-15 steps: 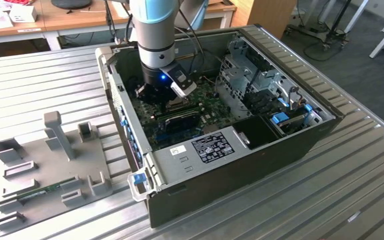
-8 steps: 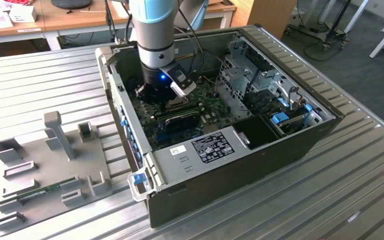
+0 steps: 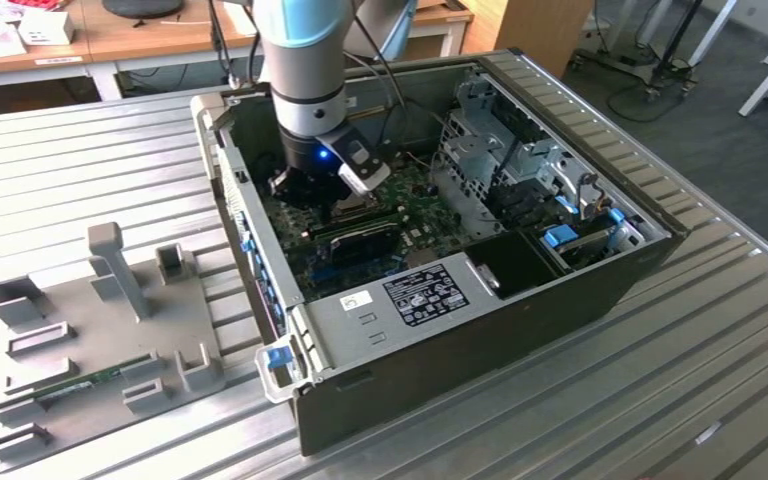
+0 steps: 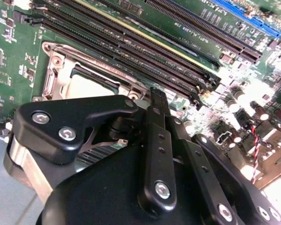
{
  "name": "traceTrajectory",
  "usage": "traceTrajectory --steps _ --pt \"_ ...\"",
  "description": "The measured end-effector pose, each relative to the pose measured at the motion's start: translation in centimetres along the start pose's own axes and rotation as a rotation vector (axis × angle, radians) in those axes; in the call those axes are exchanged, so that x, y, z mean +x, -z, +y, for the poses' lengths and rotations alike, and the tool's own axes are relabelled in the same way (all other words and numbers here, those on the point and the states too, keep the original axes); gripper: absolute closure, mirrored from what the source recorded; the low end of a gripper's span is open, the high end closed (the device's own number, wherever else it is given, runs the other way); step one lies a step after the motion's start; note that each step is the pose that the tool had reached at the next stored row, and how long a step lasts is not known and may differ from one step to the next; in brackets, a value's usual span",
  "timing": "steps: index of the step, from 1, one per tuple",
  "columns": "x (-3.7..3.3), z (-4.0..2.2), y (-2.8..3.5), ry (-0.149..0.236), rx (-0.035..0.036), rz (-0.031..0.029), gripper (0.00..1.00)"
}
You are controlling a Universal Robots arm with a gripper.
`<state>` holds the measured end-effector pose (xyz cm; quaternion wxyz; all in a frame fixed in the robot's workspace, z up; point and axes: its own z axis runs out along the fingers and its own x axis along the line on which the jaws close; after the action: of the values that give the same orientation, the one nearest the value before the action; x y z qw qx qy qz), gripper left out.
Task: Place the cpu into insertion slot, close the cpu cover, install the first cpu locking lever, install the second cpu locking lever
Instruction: 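Install the second cpu locking lever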
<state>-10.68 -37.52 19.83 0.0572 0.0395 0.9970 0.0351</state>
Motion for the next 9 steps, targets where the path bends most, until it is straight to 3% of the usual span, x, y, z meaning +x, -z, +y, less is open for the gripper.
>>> traceTrajectory --steps 9 --pt "0.12 0.0 -0.14 0.0 -0.0007 -0.0068 0.9"
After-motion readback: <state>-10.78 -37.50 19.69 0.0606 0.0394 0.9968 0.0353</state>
